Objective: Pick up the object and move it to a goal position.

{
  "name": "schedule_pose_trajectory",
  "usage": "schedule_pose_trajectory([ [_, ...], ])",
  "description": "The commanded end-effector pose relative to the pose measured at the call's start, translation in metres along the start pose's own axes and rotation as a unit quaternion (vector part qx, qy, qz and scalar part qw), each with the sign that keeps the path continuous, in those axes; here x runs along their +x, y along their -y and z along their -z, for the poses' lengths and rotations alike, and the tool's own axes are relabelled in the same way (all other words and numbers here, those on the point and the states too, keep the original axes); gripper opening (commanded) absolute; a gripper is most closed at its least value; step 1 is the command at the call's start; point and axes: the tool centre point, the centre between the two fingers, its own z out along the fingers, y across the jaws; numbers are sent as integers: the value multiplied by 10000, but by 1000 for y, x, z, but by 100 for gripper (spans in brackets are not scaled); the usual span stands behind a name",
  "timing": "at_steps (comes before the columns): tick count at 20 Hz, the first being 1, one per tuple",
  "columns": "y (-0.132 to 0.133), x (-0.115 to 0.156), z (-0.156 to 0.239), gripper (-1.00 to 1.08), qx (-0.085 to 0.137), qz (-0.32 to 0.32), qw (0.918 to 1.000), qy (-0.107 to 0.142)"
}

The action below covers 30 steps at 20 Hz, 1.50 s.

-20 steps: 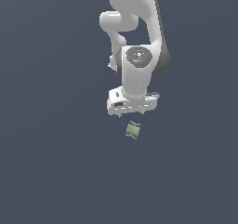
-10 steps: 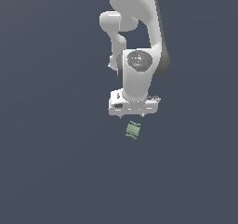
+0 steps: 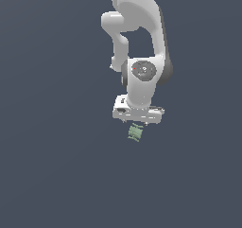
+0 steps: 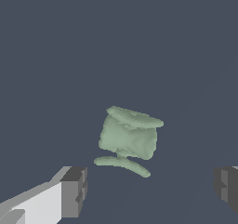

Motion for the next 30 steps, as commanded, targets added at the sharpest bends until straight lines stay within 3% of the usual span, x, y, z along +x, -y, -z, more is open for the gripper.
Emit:
schedule_pose_trajectory([
  [1,3,1,-7,100,0,-303,9995,-26],
  [13,9,5,-29,100,-2,-1158,9932,-105],
  [22,10,5,-34,100,-2,-1216,9925,-109],
  [30,10,5,-71,100,-2,-1233,9923,-112],
])
